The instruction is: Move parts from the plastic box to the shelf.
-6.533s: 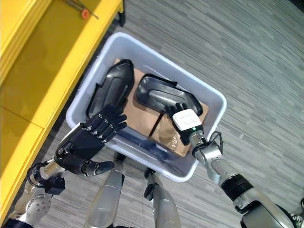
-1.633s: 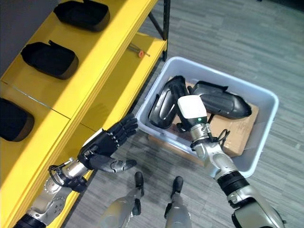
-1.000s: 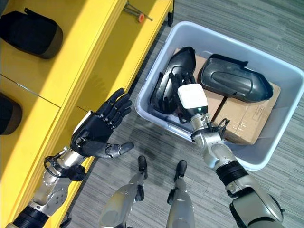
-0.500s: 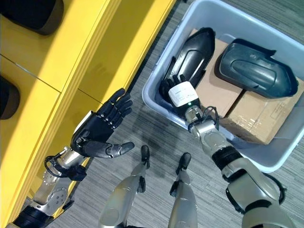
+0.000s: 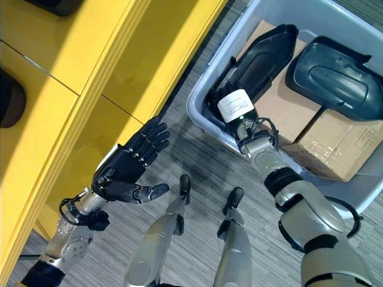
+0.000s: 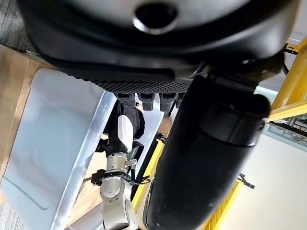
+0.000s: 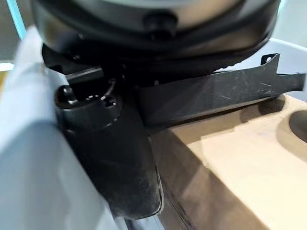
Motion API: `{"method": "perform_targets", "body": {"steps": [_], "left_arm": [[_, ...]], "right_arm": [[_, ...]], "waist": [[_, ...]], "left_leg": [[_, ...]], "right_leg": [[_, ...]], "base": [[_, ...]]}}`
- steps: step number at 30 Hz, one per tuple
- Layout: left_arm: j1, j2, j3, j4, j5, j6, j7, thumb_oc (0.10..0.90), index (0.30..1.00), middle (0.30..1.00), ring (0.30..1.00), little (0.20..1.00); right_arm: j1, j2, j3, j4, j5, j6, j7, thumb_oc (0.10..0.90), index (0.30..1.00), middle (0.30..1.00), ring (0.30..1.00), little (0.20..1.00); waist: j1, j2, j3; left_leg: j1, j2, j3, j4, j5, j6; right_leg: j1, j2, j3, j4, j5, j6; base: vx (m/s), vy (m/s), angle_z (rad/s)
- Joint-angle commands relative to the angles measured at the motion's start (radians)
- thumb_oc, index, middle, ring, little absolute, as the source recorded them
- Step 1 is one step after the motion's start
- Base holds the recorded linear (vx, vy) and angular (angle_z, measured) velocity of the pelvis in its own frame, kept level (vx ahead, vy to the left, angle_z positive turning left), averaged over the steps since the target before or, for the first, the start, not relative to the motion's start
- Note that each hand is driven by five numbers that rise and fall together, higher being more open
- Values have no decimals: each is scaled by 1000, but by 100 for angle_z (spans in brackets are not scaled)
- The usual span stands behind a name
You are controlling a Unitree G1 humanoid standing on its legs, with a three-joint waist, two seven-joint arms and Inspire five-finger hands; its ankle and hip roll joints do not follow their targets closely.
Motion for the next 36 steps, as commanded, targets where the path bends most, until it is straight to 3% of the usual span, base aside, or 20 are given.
{"method": "perform_targets", "body": {"steps": [1,10,16,17,23,27,31,36], "left_arm": [[-21,-9,7,-131,-32,-68,-62,900,1000,1000,1000,1000],[12,20,27,-147,-60,-67,-102,900,1000,1000,1000,1000],[20,39,31,-163,-69,-73,-72,900,1000,1000,1000,1000],[20,44,39,-172,-70,-72,-67,900,1000,1000,1000,1000],[53,53,56,-181,-77,-88,-45,900,1000,1000,1000,1000],[75,58,70,-188,-75,-97,-48,900,1000,1000,1000,1000],[79,57,71,-196,-80,-97,-43,900,1000,1000,1000,1000],[85,49,77,-211,-70,-91,-39,900,1000,1000,1000,1000]], "right_arm": [[-69,-53,54,106,51,61,14,900,1000,1000,1000,1000],[-8,-162,-11,215,46,67,-73,900,1000,1000,1000,1000],[16,-241,-23,106,-18,45,-107,900,1000,1000,1000,1000],[19,-269,-35,57,-27,31,-111,900,1000,1000,1000,1000],[84,-350,-79,-155,-139,-7,-39,900,1000,1000,1000,1000],[173,-379,-151,-249,-120,52,39,900,1000,1000,1000,1000],[234,-368,-214,-269,-40,163,87,900,1000,1000,1000,1000],[293,-321,-305,-304,105,221,29,900,1000,1000,1000,1000]], "waist": [[30,-21,-16],[11,-29,-16],[-19,-45,-16],[-29,-53,-16],[-61,-72,-16],[-81,-86,-16],[-95,-90,-16],[-108,-84,-16]], "left_leg": [[-21,21,-27,103,-161,-55],[1,39,-19,101,-160,-57],[2,48,-5,108,-165,-58],[-20,46,4,107,-143,-50],[-6,54,21,109,-146,-52],[5,60,32,115,-150,-51],[10,62,41,120,-155,-50],[22,60,50,121,-162,-47]], "right_leg": [[31,-5,-74,-79,-15,38],[58,7,-71,-92,-15,38],[58,15,-56,-96,-14,38],[40,14,-60,-105,6,29],[50,23,-40,-109,3,29],[60,29,-26,-108,1,28],[65,32,-19,-111,2,27],[74,34,-9,-116,3,25]], "base": [[-5,-75,14],[2,-28,5],[-8,22,-5],[-59,18,-11],[-7,28,-11],[5,11,-4],[2,2,-1],[6,19,-8]]}}
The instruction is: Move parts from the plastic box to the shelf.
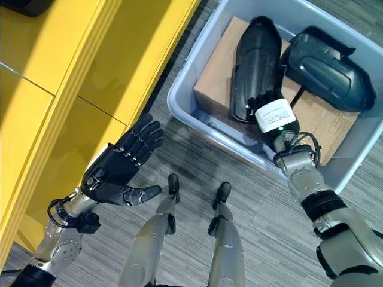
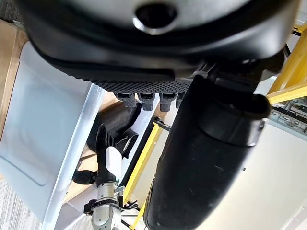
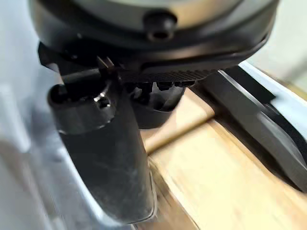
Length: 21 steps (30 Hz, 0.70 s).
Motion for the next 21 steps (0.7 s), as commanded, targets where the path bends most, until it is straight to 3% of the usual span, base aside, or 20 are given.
{"method": "perform_targets", "body": {"steps": [1,5,15,21], "left_arm": [[27,-4,32,-152,-32,-89,-13,900,1000,1000,1000,1000],[13,-15,28,-162,-14,-79,18,900,1000,1000,1000,1000],[-8,-34,13,-161,-7,-68,40,900,1000,1000,1000,1000],[-41,-52,-12,-151,7,-65,60,900,1000,1000,1000,1000]], "right_arm": [[-33,-63,-57,2,103,132,-49,900,1000,1000,1000,1000],[-2,-24,-123,-68,163,135,-53,900,1000,1000,1000,1000],[24,73,-156,-118,240,155,-43,900,1000,1000,1000,1000],[0,135,-136,-126,159,142,-25,900,1000,1000,1000,1000]], "waist": [[-21,-22,-22],[-36,-18,-22],[-47,-2,-22],[-49,3,-22]], "left_leg": [[25,37,6,123,-174,-65],[31,34,12,125,-180,-63],[36,28,23,134,-189,-59],[27,26,28,145,-194,-57]], "right_leg": [[72,0,-44,-56,-51,37],[73,0,-32,-55,-52,37],[72,-5,-25,-46,-57,36],[61,-7,-23,-36,-60,34]], "base": [[-2,29,-6],[-1,18,-2],[2,23,-7],[0,0,0]]}}
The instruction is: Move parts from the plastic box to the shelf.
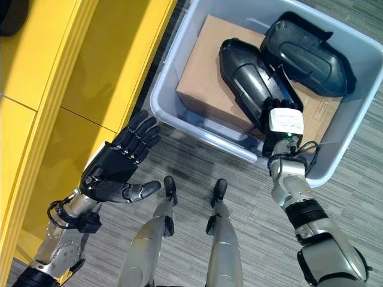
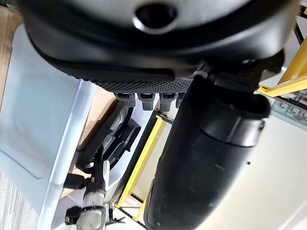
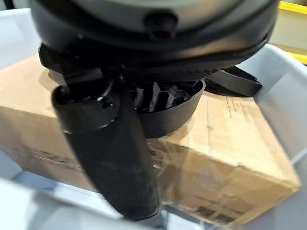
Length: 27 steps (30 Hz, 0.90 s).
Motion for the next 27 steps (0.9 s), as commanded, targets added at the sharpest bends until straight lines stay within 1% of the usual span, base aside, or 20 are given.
{"method": "perform_targets", "body": {"steps": [1,2,4,5,7,8,9,10,11,12,13,14,16,19,20,22,23,24,26,27], "left_arm": [[-27,-41,-1,-120,5,-69,-2,900,1000,1000,1000,1000],[-29,-42,-3,-118,6,-69,-2,900,1000,1000,1000,1000],[-41,-49,-14,-100,4,-75,-8,900,1000,1000,1000,1000],[-48,-50,-19,-93,-1,-77,-17,900,1000,1000,1000,1000],[-51,-51,-20,-89,-3,-78,-20,900,1000,1000,1000,1000],[-60,-48,-26,-76,-12,-80,-35,900,1000,1000,1000,1000],[-60,-48,-27,-74,-13,-80,-38,900,1000,1000,1000,1000],[-66,-44,-29,-67,-19,-80,-50,900,1000,1000,1000,1000],[-68,-44,-29,-64,-23,-80,-56,900,1000,1000,1000,1000],[-74,-42,-31,-60,-29,-80,-59,900,1000,1000,1000,1000],[-78,-35,-31,-60,-35,-78,-62,900,1000,1000,1000,1000],[-80,-31,-29,-59,-40,-74,-64,900,1000,1000,1000,1000],[-83,-22,-25,-59,-45,-67,-70,900,1000,1000,1000,1000],[-83,-10,-20,-57,-58,-58,-93,900,1000,1000,1000,1000],[-81,-5,-20,-57,-62,-59,-98,900,1000,1000,1000,1000],[-77,4,-18,-56,-76,-61,-110,900,1000,1000,1000,1000],[-77,5,-18,-56,-79,-60,-112,900,1000,1000,1000,1000],[-71,6,-12,-59,-78,-60,-115,900,1000,1000,1000,1000],[-64,4,-7,-60,-69,-61,-120,900,1000,1000,1000,1000],[-57,2,-3,-64,-62,-63,-119,900,1000,1000,1000,1000]], "right_arm": [[-63,-44,27,-24,-75,-6,-7,900,1000,1000,1000,1000],[-66,-42,31,-19,-84,-8,-11,900,1000,1000,1000,1000],[-90,-33,63,36,-114,-45,-59,900,1000,1000,1000,1000],[-105,-32,83,72,-123,-77,-85,900,1000,1000,1000,1000],[-113,-33,92,92,-126,-99,-108,900,1000,1000,1000,1000],[-137,-46,116,134,-164,-148,-140,620,607,607,607,607],[-140,-48,118,138,-165,-150,-143,620,607,607,607,607],[-165,-67,142,168,-212,-179,-131,694,712,712,712,712],[-176,-76,157,183,-217,-196,-133,741,778,778,778,778],[-196,-96,188,204,-218,-213,-127,586,561,561,561,561],[-214,-109,205,216,-209,-228,-94,400,300,300,300,300],[-226,-119,218,221,-224,-234,-71,400,300,300,300,300],[-253,-141,260,247,-302,-260,-40,400,300,300,300,300],[-294,-165,332,290,-379,-294,-56,400,300,300,300,300],[-302,-172,344,301,-382,-301,-65,400,300,300,300,300],[-328,-187,366,319,-391,-340,-99,400,300,300,300,300],[-330,-188,369,320,-390,-346,-103,400,300,300,300,300],[-336,-197,372,312,-388,-381,-102,400,300,300,300,300],[-326,-206,376,299,-378,-413,-106,400,300,300,300,300],[-310,-210,381,288,-354,-432,-130,400,300,300,300,300]], "waist": [[1,3,-22],[2,4,-22],[8,8,-22],[13,12,-22],[15,14,-22],[22,18,-22],[23,18,-22],[29,20,-22],[31,21,-22],[35,20,-22],[39,17,-22],[40,15,-22],[47,8,-22],[61,0,-22],[64,-2,-22],[72,-7,-22],[72,-7,-22],[75,-11,-22],[76,-16,-22],[77,-20,-22]], "left_leg": [[11,24,-2,156,-191,-57],[10,24,-2,156,-191,-57],[5,23,-4,155,-189,-58],[2,21,-6,154,-188,-57],[-1,21,-7,154,-187,-57],[-3,19,-12,154,-186,-58],[-3,19,-12,154,-186,-58],[-5,17,-16,154,-185,-59],[-8,17,-17,154,-183,-59],[-14,17,-20,155,-181,-59],[-23,17,-25,159,-180,-60],[-29,19,-26,162,-178,-62],[-42,21,-31,163,-175,-64],[-62,24,-39,164,-168,-67],[-68,25,-42,165,-167,-68],[-82,27,-47,166,-163,-71],[-83,27,-48,166,-163,-71],[-86,28,-50,163,-160,-73],[-88,30,-53,161,-158,-74],[-91,31,-56,162,-156,-75]], "right_leg": [[55,-13,-50,-4,-85,40],[54,-13,-50,-4,-85,40],[51,-14,-54,-3,-85,38],[48,-16,-57,-2,-85,38],[45,-17,-59,-2,-85,38],[44,-19,-63,0,-85,38],[44,-19,-64,0,-85,38],[42,-20,-67,1,-85,39],[40,-21,-69,1,-84,40],[35,-22,-71,2,-83,41],[27,-22,-73,7,-84,42],[22,-21,-75,9,-84,43],[11,-20,-80,10,-83,42],[-3,-17,-90,12,-83,41],[-8,-17,-93,12,-83,41],[-19,-15,-98,13,-81,40],[-20,-15,-99,13,-82,39],[-22,-12,-101,13,-82,39],[-23,-9,-104,12,-81,38],[-24,-6,-105,13,-82,36]], "base": [[0,0,0],[0,0,0],[0,0,0],[0,0,0],[0,0,0],[0,0,0],[-15,-37,0],[-10,-31,0],[-18,-49,-1],[-21,-61,-1],[-19,-75,-1],[-13,-85,2],[-13,-82,3],[-10,-79,-2],[-13,-74,-5],[-10,-56,-4],[-2,-41,-2],[1,-30,-1],[3,-42,-1],[5,-48,-1]]}}
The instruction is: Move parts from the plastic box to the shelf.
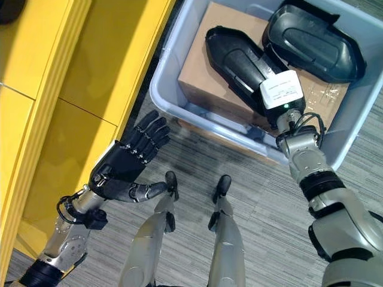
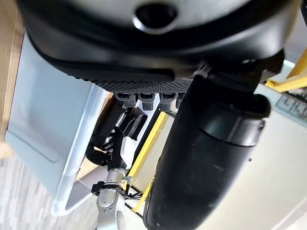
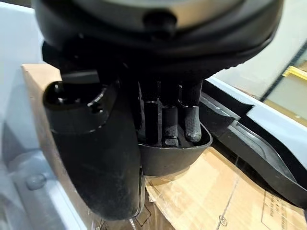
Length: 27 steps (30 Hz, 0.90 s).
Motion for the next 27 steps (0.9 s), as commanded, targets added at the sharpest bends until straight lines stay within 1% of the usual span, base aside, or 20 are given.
{"method": "perform_targets", "body": {"steps": [1,3,5,7,9,13,15,17,18,19,21,22,23,24,25,27], "left_arm": [[-11,27,28,-117,-16,-70,-58,900,1000,1000,1000,1000],[-3,28,32,-115,-16,-80,-69,900,1000,1000,1000,1000],[6,27,38,-118,-14,-85,-75,900,1000,1000,1000,1000],[20,26,47,-116,-23,-99,-88,900,1000,1000,1000,1000],[35,24,55,-124,-19,-111,-87,900,1000,1000,1000,1000],[50,25,57,-142,-21,-117,-85,900,1000,1000,1000,1000],[64,25,60,-154,-25,-124,-77,900,1000,1000,1000,1000],[71,24,66,-158,-24,-128,-72,900,1000,1000,1000,1000],[75,23,70,-163,-26,-127,-74,900,1000,1000,1000,1000],[82,20,76,-168,-30,-122,-70,900,1000,1000,1000,1000],[83,20,79,-168,-29,-121,-71,900,1000,1000,1000,1000],[88,19,79,-169,-30,-120,-69,900,1000,1000,1000,1000],[89,18,80,-169,-31,-119,-70,900,1000,1000,1000,1000],[97,12,79,-172,-31,-113,-64,900,1000,1000,1000,1000],[104,10,82,-176,-25,-109,-59,900,1000,1000,1000,1000],[107,6,76,-172,-30,-106,-60,900,1000,1000,1000,1000]], "right_arm": [[-4,-38,140,20,-44,-122,-27,400,300,300,300,300],[11,-39,137,3,-1,-160,-96,400,300,300,300,300],[28,-42,125,-22,52,-183,-153,400,300,300,300,300],[58,-43,101,-73,105,-213,-233,400,300,300,300,300],[102,-39,44,-159,118,-242,-310,400,300,300,300,300],[155,-25,-32,-265,149,-263,-375,400,300,300,300,300],[198,-16,-111,-367,166,-304,-402,400,300,300,300,300],[223,-7,-149,-429,184,-316,-400,400,300,300,300,300],[240,1,-170,-456,195,-331,-419,400,300,300,300,300],[275,19,-228,-541,230,-338,-381,400,300,300,300,300],[282,22,-239,-556,245,-342,-374,400,300,300,300,300],[301,34,-265,-600,299,-352,-338,400,300,300,300,300],[306,37,-272,-611,317,-354,-324,400,300,300,300,300],[327,54,-293,-659,404,-357,-270,400,300,300,300,300],[348,83,-312,-684,417,-354,-251,400,300,300,300,300],[362,111,-319,-694,445,-343,-246,400,300,300,300,300]], "waist": [[51,-42,-19],[51,-45,-19],[49,-47,-19],[44,-48,-19],[35,-51,-19],[25,-50,-19],[15,-47,-19],[9,-48,-19],[7,-47,-19],[-1,-47,-19],[-2,-48,-19],[-6,-46,-27],[-7,-47,-35],[-10,-48,-61],[-12,-48,-85],[-12,-48,-109]], "left_leg": [[-10,6,-30,143,-160,-46],[-4,7,-31,140,-160,-46],[7,8,-30,137,-161,-46],[28,11,-29,134,-164,-47],[55,13,-27,130,-167,-45],[107,16,-27,117,-172,-42],[160,17,-25,100,-176,-41],[194,18,-23,90,-179,-40],[215,18,-20,82,-180,-38],[265,20,-17,67,-182,-40],[274,19,-15,61,-178,-39],[309,21,-13,47,-182,-41],[313,20,-11,40,-179,-40],[345,21,-8,16,-177,-42],[369,21,-5,-1,-174,-43],[392,22,-6,-13,-171,-44]], "right_leg": [[62,0,-43,-31,-77,43],[69,5,-44,-35,-77,41],[80,8,-43,-38,-79,39],[99,13,-39,-43,-81,38],[125,15,-30,-52,-81,37],[171,21,-15,-66,-82,35],[219,26,-1,-79,-85,34],[250,27,6,-88,-87,36],[270,28,9,-95,-86,36],[315,30,19,-108,-88,39],[324,29,21,-114,-84,39],[357,30,27,-127,-87,42],[362,30,28,-133,-84,42],[393,31,33,-155,-82,46],[418,31,36,-171,-80,46],[445,30,35,-183,-78,45]], "base": [[3,-39,1],[-3,-33,3],[1,-12,4],[0,0,0],[-2,9,2],[0,0,0],[17,40,-3],[12,36,-6],[24,46,-7],[20,46,-5],[22,33,-9],[36,31,-11],[93,62,-5],[101,63,-1],[115,65,1],[76,39,1]]}}
